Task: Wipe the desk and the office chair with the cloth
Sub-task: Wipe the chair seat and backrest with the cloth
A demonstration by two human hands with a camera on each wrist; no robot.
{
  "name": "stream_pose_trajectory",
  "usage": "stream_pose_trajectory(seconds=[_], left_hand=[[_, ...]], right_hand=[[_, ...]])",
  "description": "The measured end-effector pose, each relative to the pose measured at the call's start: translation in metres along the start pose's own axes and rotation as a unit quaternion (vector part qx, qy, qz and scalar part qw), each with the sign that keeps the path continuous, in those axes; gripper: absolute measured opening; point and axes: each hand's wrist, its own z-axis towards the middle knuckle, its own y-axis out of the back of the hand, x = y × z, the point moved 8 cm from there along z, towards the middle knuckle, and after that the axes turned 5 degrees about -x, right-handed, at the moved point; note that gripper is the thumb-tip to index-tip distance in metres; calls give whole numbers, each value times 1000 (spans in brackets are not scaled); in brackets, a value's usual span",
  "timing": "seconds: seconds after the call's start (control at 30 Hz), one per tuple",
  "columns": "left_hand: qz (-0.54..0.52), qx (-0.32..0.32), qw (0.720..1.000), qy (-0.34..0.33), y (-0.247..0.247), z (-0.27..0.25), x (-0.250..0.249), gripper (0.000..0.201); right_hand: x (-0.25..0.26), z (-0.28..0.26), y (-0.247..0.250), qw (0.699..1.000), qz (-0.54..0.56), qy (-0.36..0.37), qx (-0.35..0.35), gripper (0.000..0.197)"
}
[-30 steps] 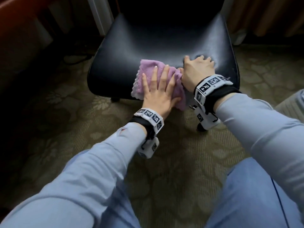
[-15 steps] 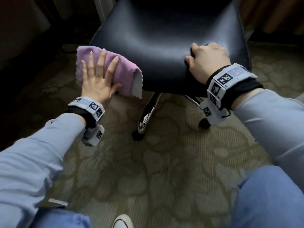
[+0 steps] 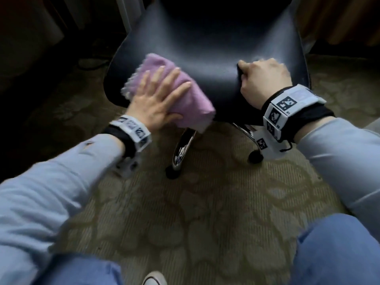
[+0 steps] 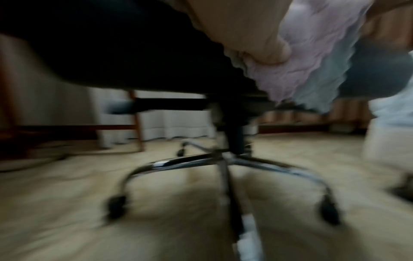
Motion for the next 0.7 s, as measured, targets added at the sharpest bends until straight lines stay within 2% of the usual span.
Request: stream_pose_trajectory(seconds=[0.1, 0.17, 0.23, 0.37, 0.47, 0.53, 0.6, 0.7], left_hand=[[-2, 58, 997, 44, -11, -27, 64, 84], [-12, 96, 992, 79, -13, -22, 67, 82], [-26, 88, 991, 99, -7, 5, 33, 79], [-79, 58, 995, 24, 18, 78, -88, 73], [-119, 69, 990, 19, 26, 97, -110, 73], [-111, 72, 991, 24, 21, 89, -80, 71], [-105, 73, 987, 97, 12, 74, -20, 67], [-101, 105, 962, 229, -4, 39, 69, 59]], right_hand=[[3, 0, -4, 1000, -5, 2, -3, 27], [6, 0, -5, 1000, -4, -6, -1, 27], [8, -1, -3, 1000, 3, -17, 4, 28], [0, -4, 3, 1000, 3, -13, 25, 34], [-18, -5, 13, 998, 29, -36, 32, 37], [-29, -5, 20, 996, 62, -39, 59, 31], [-42, -1, 32, 989, 112, -48, 79, 42], [-78, 8, 51, 985, 137, -89, 53, 46]])
